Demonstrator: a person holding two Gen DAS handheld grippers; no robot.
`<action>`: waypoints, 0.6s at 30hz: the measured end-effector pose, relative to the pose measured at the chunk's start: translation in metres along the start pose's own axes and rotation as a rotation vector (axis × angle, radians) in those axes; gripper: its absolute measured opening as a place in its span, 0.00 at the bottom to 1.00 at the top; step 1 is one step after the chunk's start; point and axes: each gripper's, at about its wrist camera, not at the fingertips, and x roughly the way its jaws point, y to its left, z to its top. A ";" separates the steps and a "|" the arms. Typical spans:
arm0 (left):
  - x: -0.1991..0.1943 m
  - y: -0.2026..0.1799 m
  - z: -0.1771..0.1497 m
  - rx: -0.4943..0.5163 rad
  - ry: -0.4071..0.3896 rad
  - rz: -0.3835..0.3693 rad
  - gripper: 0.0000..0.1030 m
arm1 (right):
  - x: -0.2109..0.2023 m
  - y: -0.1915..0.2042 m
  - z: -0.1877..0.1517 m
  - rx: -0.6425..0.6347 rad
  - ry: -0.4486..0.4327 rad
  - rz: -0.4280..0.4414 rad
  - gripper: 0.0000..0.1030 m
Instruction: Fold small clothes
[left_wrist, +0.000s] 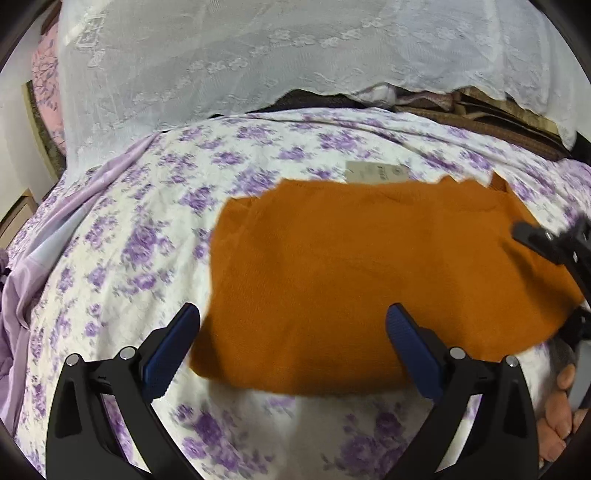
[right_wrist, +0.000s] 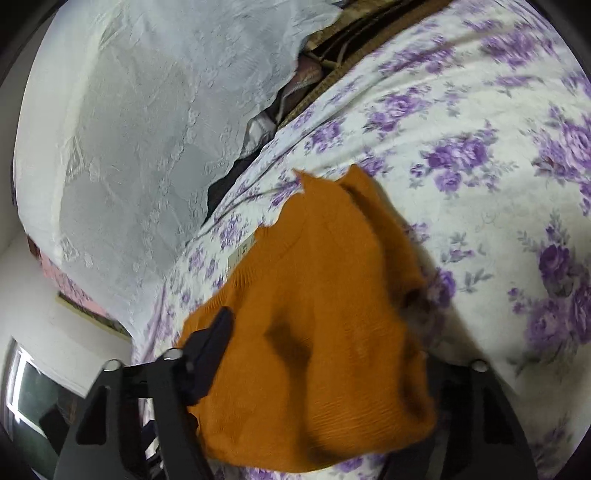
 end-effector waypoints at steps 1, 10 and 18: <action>0.001 0.006 0.006 -0.033 0.007 -0.003 0.95 | 0.000 -0.004 0.002 0.015 -0.003 0.005 0.51; 0.047 -0.011 0.039 -0.091 0.144 0.006 0.96 | 0.009 -0.013 0.012 0.054 0.014 0.017 0.41; 0.051 -0.023 0.027 -0.043 0.094 0.092 0.96 | 0.014 -0.003 0.010 0.007 0.026 0.007 0.49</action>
